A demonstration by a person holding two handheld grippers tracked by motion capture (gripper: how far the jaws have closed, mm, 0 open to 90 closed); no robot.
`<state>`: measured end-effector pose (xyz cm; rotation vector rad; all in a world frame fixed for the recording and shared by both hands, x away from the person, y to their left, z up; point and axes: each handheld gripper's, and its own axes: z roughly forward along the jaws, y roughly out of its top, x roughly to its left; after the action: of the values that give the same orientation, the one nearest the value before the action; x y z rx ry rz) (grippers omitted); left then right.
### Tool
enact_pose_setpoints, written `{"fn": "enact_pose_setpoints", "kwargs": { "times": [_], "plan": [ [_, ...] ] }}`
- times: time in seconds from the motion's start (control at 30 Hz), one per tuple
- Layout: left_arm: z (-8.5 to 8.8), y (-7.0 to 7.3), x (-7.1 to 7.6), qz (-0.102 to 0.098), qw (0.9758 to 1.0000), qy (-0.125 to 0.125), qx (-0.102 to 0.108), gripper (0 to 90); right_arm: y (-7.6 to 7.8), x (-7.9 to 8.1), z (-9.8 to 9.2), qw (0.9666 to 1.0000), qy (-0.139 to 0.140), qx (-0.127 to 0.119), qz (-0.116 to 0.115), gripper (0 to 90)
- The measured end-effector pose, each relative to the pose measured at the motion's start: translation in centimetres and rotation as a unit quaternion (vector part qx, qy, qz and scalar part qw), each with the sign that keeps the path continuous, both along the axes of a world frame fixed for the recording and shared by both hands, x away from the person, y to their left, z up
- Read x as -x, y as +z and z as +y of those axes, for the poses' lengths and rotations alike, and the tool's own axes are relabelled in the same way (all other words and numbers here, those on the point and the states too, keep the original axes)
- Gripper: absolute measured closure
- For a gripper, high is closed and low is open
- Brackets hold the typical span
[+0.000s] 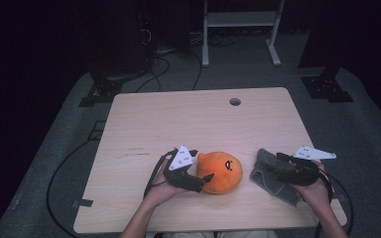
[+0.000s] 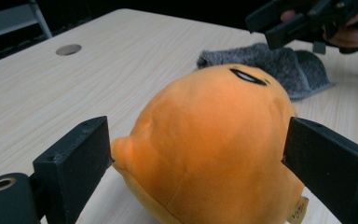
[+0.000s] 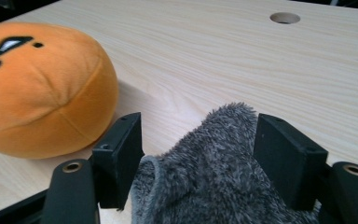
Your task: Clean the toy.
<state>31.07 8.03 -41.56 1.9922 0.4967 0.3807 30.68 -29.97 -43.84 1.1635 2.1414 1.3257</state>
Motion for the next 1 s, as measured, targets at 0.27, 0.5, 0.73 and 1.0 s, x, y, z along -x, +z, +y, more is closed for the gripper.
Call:
{"fn": "enact_pose_setpoints", "kwargs": {
  "times": [0.27, 0.5, 0.73, 1.0],
  "plan": [
    [-0.2, 0.2, 0.2, -0.009, 0.9998, -0.012, -0.013, 7.1, -0.6, -1.3, 0.4, 0.9995, -0.012, 0.020, 0.022, 33.7],
    [-0.1, 0.2, 0.0, -0.005, 0.9997, -0.021, -0.013, 12.0, -1.4, -1.5, 1.0, 0.9977, -0.016, 0.052, 0.041, 39.8],
    [-0.4, 0.1, -0.1, -0.013, 0.9996, -0.018, -0.018, 12.5, -2.6, -2.3, 1.6, 0.9913, -0.043, 0.104, 0.068, 52.8],
    [-0.3, -0.6, -0.4, 0.003, 0.9994, -0.026, -0.022, 18.6, -3.2, -2.1, 2.2, 0.9837, -0.052, 0.158, 0.068, 68.5]
  ]
}}
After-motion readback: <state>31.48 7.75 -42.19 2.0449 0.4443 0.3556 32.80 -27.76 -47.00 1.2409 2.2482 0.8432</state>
